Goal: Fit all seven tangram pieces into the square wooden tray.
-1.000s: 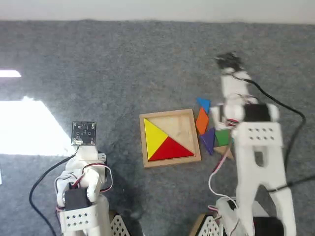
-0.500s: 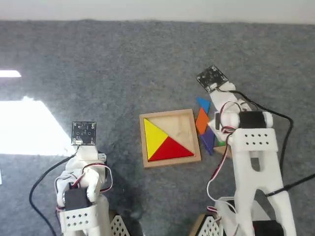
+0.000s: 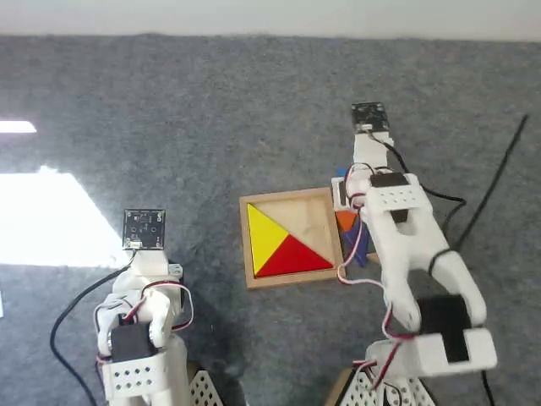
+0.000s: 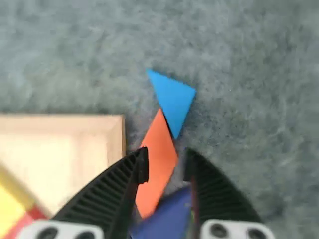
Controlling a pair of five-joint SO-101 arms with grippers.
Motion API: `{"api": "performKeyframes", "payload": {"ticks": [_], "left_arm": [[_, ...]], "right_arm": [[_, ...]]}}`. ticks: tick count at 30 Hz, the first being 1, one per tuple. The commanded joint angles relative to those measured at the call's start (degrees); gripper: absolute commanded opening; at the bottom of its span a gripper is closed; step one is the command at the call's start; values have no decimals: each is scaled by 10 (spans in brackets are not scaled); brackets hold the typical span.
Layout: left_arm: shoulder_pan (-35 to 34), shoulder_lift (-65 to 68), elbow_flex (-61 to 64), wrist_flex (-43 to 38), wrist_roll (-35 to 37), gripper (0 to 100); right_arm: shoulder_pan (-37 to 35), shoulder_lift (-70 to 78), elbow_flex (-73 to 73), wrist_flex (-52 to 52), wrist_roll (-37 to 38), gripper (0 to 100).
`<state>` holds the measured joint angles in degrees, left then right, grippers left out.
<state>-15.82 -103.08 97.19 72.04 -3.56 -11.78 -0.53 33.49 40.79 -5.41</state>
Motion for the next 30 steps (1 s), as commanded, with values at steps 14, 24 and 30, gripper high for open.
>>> {"api": "performKeyframes", "payload": {"ticks": [14,24,30], "left_arm": [[-4,-11,-7,2,0,14],[-4,-11,-7,2,0,14],[-4,-11,-7,2,0,14]], "right_arm": [[-60,45,-58,-13,-157,246],[-45,72,-62,-15,-225,246],[-39,109,-76,-38,-229,246]]}}
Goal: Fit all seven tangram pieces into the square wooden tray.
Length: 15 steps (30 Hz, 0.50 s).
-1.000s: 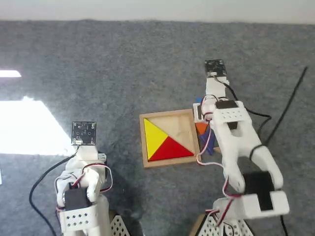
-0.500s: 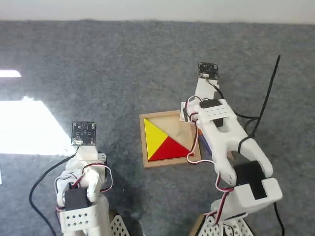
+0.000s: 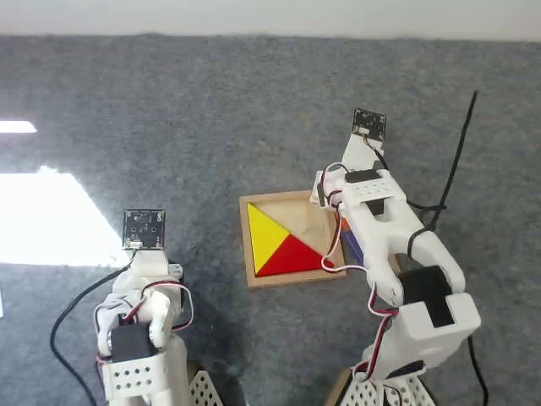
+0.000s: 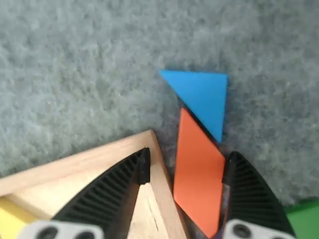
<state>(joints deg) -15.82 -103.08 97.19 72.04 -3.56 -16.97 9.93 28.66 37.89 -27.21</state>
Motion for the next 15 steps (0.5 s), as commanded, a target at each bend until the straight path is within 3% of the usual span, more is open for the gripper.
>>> {"api": "performKeyframes", "payload": {"ticks": [1,11,15], "left_arm": [[-4,-11,-7,2,0,14],[-4,-11,-7,2,0,14],[-4,-11,-7,2,0,14]], "right_arm": [[18,2,-27,-6,-19,245],[79,2,-29,15,-76,245],[58,0,-32,45,-77,245]]}}
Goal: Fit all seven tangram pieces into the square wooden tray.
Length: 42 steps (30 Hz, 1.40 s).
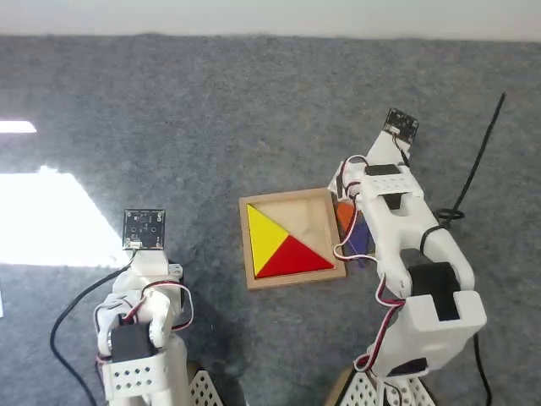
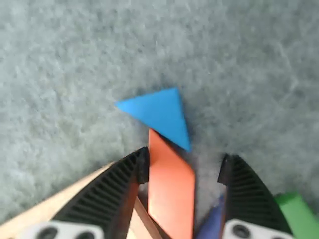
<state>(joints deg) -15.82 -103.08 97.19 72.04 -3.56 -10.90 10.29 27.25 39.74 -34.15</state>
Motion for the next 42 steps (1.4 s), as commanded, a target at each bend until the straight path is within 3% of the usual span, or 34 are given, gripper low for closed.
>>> {"api": "performKeyframes", "payload": {"ticks": [1,5,9,13,19,26,28,32,37,39,42], "left_arm": [[-4,-11,-7,2,0,14],[-4,-11,-7,2,0,14],[-4,-11,-7,2,0,14],[-4,-11,-7,2,0,14],[-4,-11,-7,2,0,14],[-4,-11,-7,2,0,14],[-4,-11,-7,2,0,14],[-4,-11,-7,2,0,14],[-4,-11,-7,2,0,14],[-4,-11,-7,2,0,14],[-4,-11,-7,2,0,14]], "right_arm": [[-14,-3,-18,33,-9,245],[-55,-2,-16,49,-13,245],[-81,-2,-16,70,-64,245],[-79,-1,-16,75,-71,237],[-72,-1,-16,73,-71,92],[-41,-2,-7,76,-63,80],[-36,-4,-4,78,6,79],[-20,-8,-21,145,219,79],[7,-9,-119,229,447,61],[0,-9,-170,271,550,6],[-34,-9,-234,359,709,19]]}}
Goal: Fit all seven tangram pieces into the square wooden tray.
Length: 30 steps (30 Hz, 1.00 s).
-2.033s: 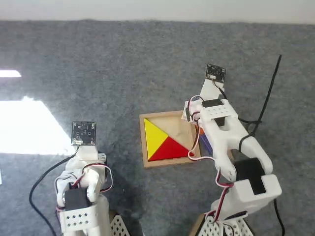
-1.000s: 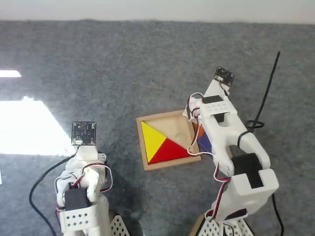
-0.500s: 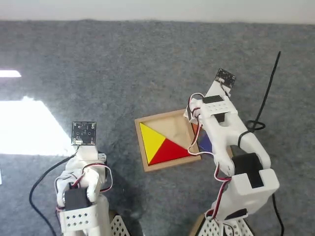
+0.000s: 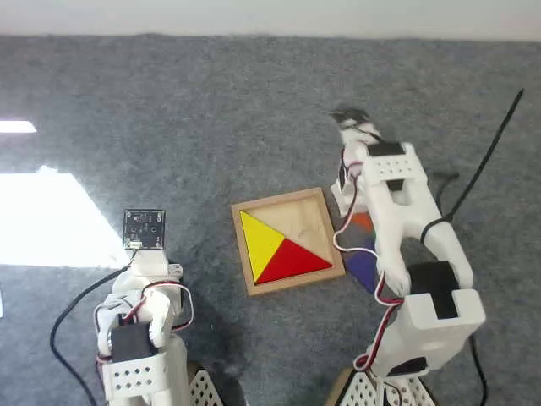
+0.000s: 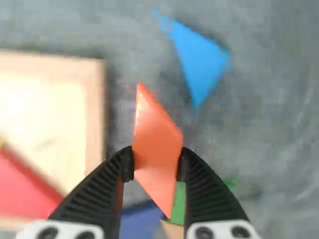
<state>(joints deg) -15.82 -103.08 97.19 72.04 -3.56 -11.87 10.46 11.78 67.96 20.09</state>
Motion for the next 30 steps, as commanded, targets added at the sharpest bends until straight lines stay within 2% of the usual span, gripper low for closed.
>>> {"api": "performKeyframes", "payload": {"ticks": [1,6,10,15,19,30], "left_arm": [[-4,-11,-7,2,0,14],[-4,-11,-7,2,0,14],[-4,-11,-7,2,0,14],[-4,-11,-7,2,0,14],[-4,-11,-7,2,0,14],[-4,-11,-7,2,0,14]], "right_arm": [[-37,-11,-95,99,198,19],[-107,-10,-135,120,276,6],[-157,-3,-129,65,324,8],[-211,-2,-62,-36,322,8],[-228,29,-40,-98,281,8],[-230,62,-42,-126,276,8]]}}
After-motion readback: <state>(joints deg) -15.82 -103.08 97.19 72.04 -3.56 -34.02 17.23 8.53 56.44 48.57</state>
